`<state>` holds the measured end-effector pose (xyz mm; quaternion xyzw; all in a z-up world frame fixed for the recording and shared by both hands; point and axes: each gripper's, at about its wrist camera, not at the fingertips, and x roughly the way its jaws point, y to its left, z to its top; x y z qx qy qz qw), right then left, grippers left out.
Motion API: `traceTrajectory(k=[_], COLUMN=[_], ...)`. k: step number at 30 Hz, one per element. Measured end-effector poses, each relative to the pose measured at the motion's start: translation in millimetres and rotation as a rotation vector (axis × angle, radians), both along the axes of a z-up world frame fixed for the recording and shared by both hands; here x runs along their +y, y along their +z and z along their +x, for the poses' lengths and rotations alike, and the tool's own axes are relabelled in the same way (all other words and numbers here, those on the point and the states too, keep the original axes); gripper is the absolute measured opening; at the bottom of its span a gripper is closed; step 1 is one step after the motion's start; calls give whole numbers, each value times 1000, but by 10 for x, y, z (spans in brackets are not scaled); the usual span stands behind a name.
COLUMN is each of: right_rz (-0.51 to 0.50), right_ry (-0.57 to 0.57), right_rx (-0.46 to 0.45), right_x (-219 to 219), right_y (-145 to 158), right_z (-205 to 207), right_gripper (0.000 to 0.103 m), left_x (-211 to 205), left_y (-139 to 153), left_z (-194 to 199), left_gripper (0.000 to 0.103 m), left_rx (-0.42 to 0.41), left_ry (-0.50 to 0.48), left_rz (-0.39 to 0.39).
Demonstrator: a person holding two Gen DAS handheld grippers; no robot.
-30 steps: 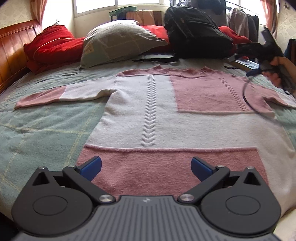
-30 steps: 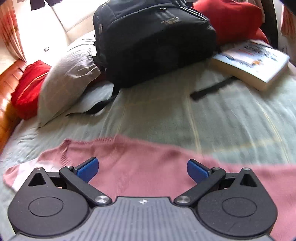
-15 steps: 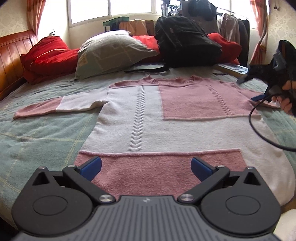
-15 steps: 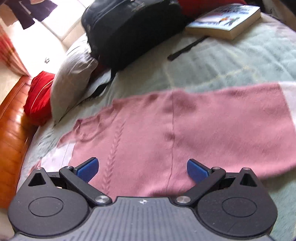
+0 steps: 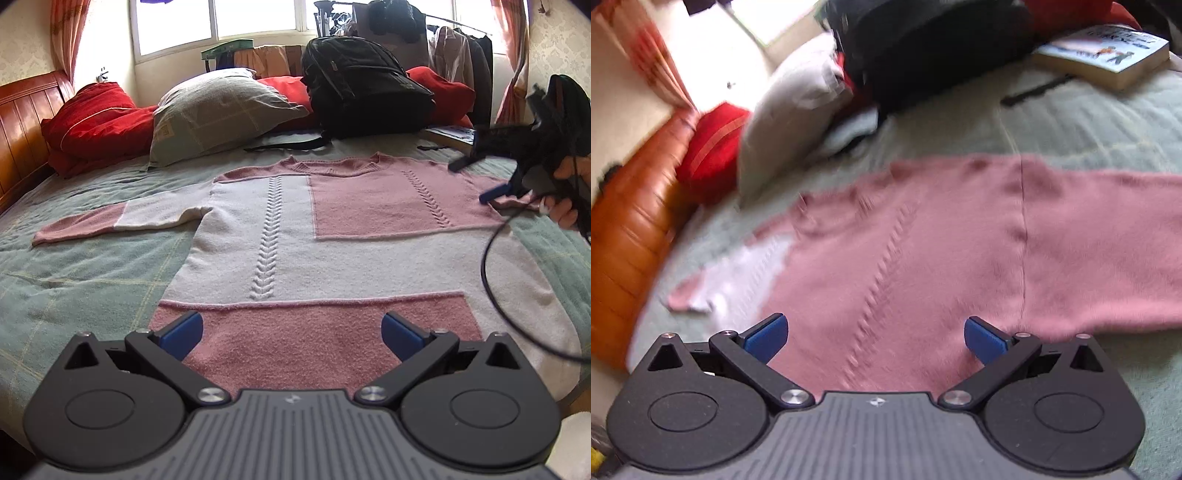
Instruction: Fold clothes
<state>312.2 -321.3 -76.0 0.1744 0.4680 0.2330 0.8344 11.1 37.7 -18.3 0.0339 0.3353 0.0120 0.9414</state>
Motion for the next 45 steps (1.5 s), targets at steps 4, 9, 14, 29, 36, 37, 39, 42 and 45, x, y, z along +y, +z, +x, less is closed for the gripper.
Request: traceTrajectory(k=[4,9,14,29,36,37,39,42,45], right_rz=[9,43,-16,-5,66,84,123,151,127], right_ry=[1,27,76,-324,-275,-258,-213,-156,-111], right_rx=[25,-13,2,-37,-158,-175,-182,-168,-143], right_x=[-65,2,107,-1298,-1298,-1254,-1107,-850,-561], right_y=[-62,62,-70,-154,168,216,280,319,292], right_z=[-94,-282,-428,-78,-147,-83,106,411,696], right_gripper=[103,103,103,103,103,103,103,103,103], left_x=[6,-15,-66,-230,-270,-273,-269,-237,-182], left_y=[-5,-15,-37,-88,-88,-89,-103,-127,-155], left_z=[3,34,27,138,230,235,241,253,272], left_gripper=[102,102,102,102,102,102,102,102,102], left_rx=[3,3,15,49,54,53,58,68,79], left_ry=[3,-7,-25,-54,-53,-53,-52,-36,-19], left_rz=[-2,-10,-1,13,24,22,20,19,12])
